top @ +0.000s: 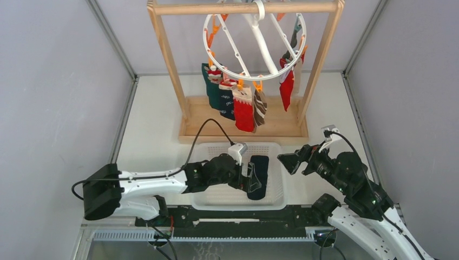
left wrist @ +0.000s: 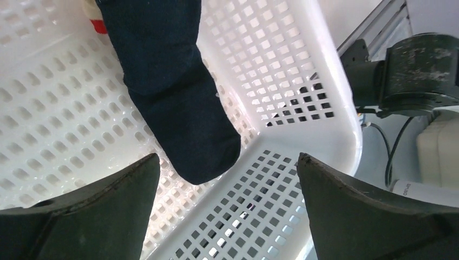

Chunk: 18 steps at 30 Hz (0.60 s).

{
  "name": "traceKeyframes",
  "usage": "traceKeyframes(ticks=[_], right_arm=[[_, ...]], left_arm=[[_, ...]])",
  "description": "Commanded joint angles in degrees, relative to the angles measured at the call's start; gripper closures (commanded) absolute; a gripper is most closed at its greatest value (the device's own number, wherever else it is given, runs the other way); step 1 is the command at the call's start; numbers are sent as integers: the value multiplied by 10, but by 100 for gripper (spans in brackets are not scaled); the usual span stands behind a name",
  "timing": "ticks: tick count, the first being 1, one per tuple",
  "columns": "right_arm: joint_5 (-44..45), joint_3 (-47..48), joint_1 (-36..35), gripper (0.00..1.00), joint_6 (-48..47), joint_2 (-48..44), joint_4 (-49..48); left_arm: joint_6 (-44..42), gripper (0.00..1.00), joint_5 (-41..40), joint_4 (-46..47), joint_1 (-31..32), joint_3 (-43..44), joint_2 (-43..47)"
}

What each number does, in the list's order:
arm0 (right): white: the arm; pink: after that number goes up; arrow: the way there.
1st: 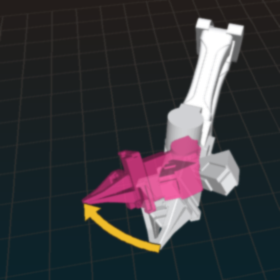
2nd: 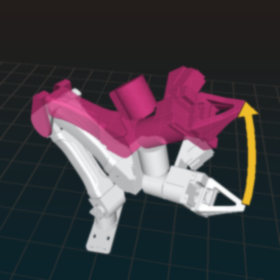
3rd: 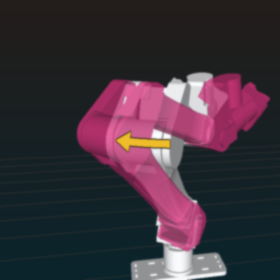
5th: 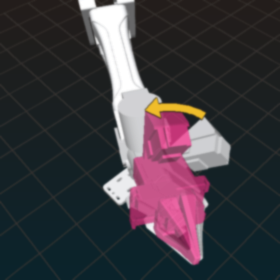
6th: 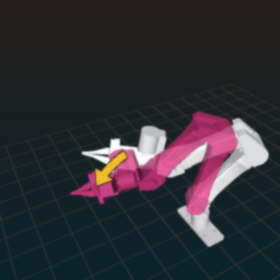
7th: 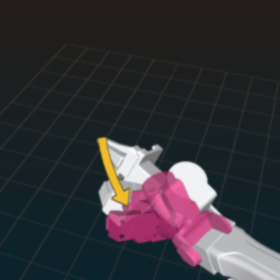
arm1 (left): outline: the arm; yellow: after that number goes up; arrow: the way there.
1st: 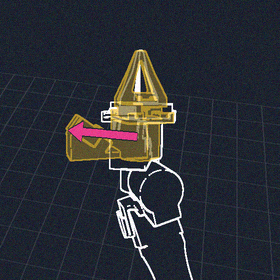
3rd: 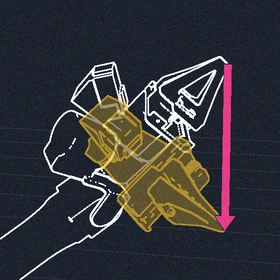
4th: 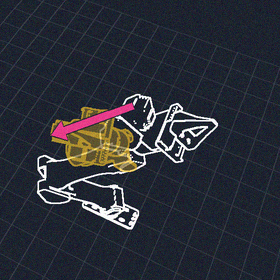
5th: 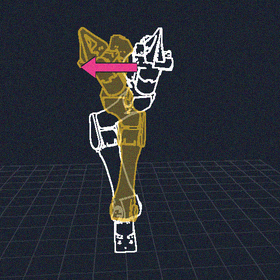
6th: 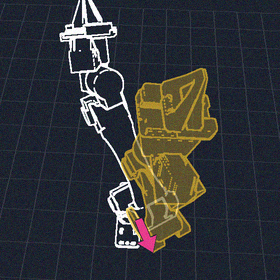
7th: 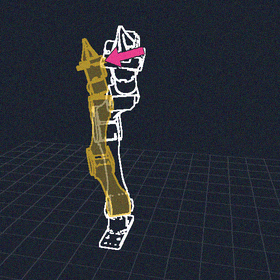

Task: Remove the socks clipped to the hanger
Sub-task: Place the sock in the bin.

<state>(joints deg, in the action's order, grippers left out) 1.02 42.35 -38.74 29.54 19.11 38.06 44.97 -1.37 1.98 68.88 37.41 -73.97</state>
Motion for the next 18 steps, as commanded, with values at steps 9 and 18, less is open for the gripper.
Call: traceKeyframes(ticks=[9, 18], right_arm=[[-69, -56, -5, 0, 20, -1, -23], [-72, -120, -10, 0, 46, 7, -93]], left_arm=[[-40, 0, -58, -80, 29, 1, 133], [-32, 0, -99, -145, 51, 10, 166]])
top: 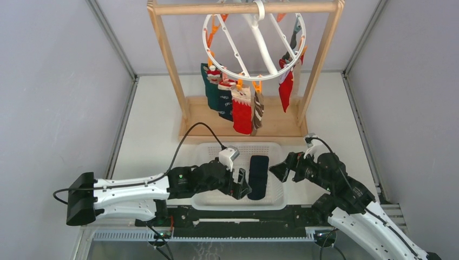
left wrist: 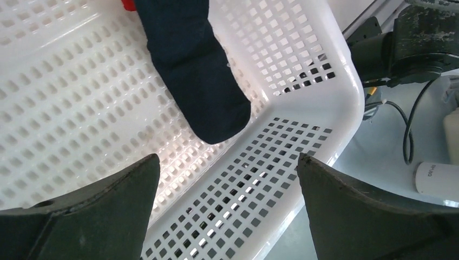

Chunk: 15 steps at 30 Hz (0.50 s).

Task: Remove the socks clipped to the hanger
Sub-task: Place the sock in the bin.

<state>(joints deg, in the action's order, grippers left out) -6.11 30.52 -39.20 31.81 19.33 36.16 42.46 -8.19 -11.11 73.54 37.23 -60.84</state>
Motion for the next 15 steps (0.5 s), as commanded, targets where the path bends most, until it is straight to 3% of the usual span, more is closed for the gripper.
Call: traceKeyframes(ticks=[1, 6, 15], right_arm=[[1, -6, -7, 0, 29, 10, -88], [18, -15, -14, 0, 31, 23, -131], [22, -7, -13, 0, 16, 53, -117]], left_arm=[[-7, 0, -36, -11, 5, 9, 43], [0, 0, -53, 9, 5, -13, 84], [6, 0, -101, -4, 5, -65, 194]])
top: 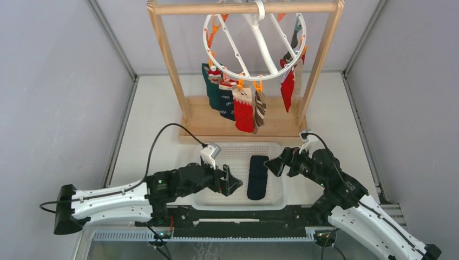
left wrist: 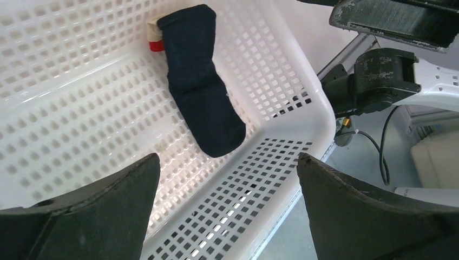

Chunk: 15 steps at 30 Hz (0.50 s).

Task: Remove the socks clipped to the hanger
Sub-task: Place the sock in the bin, then remove the sock from the hanger.

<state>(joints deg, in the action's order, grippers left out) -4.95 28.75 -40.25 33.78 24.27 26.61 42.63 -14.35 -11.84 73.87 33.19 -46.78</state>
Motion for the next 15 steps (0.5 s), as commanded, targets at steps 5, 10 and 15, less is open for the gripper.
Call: traceKeyframes(ticks=[5, 10, 15], right_arm=[[19, 10, 1, 0, 3, -5, -4], [22, 11, 1, 0, 10, -9, -2], [14, 12, 1, 0, 15, -2, -11]], left_arm=[[3, 0, -79, -32, 2, -38, 117], [-6, 0, -127, -87, 1, -35, 157], [-10, 0, -164, -127, 0, -36, 191]])
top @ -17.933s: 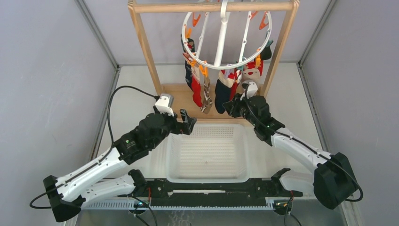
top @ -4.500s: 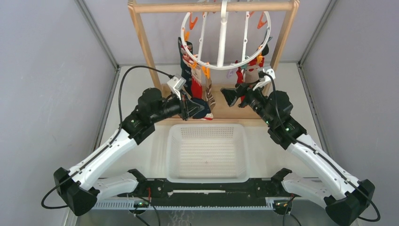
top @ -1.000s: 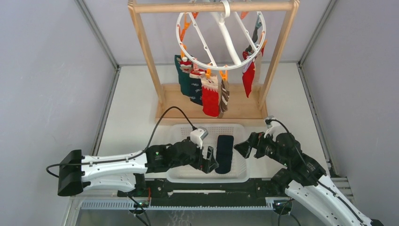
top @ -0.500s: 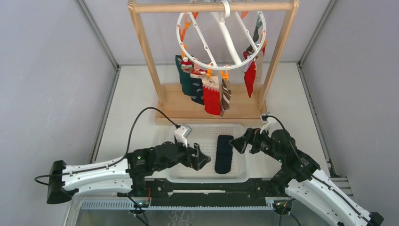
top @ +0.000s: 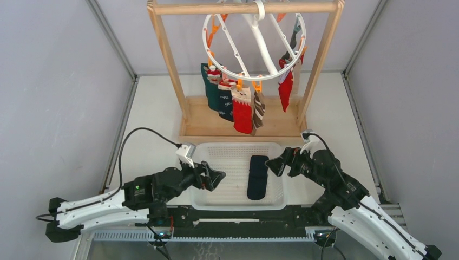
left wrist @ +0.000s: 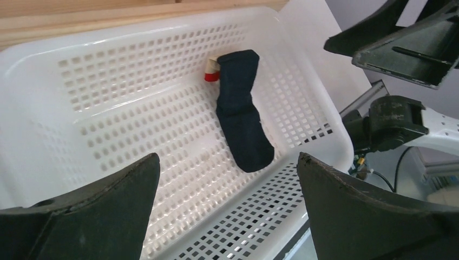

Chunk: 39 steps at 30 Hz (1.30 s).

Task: Remove the socks clipped to the hanger
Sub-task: Remove the sock from the hanger.

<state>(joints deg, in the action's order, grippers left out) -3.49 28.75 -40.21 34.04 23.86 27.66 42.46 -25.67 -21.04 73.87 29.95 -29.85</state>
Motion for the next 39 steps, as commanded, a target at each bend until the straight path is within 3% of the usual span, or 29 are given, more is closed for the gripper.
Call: traceKeyframes(ticks=[1, 10, 17, 22, 31, 39], right_arm=[[0, 13, 0, 0, 16, 4, -23], [12, 40, 0, 0, 0, 22, -39], [72, 72, 0, 0, -32, 62, -60], [129, 84, 0, 5, -55, 77, -89], [181, 84, 0, 7, -117, 140, -216], [156, 84, 12, 11, -153, 221, -339]], left_arm=[[-11, 0, -54, -37, -2, -5, 31], [-50, 0, -64, -38, -42, 6, 48], [-89, 0, 62, 15, -181, -1, 14], [-109, 0, 96, 41, -225, 17, -22], [-129, 0, 133, 77, -267, 56, -96], [-137, 0, 166, 84, -304, 74, -120]])
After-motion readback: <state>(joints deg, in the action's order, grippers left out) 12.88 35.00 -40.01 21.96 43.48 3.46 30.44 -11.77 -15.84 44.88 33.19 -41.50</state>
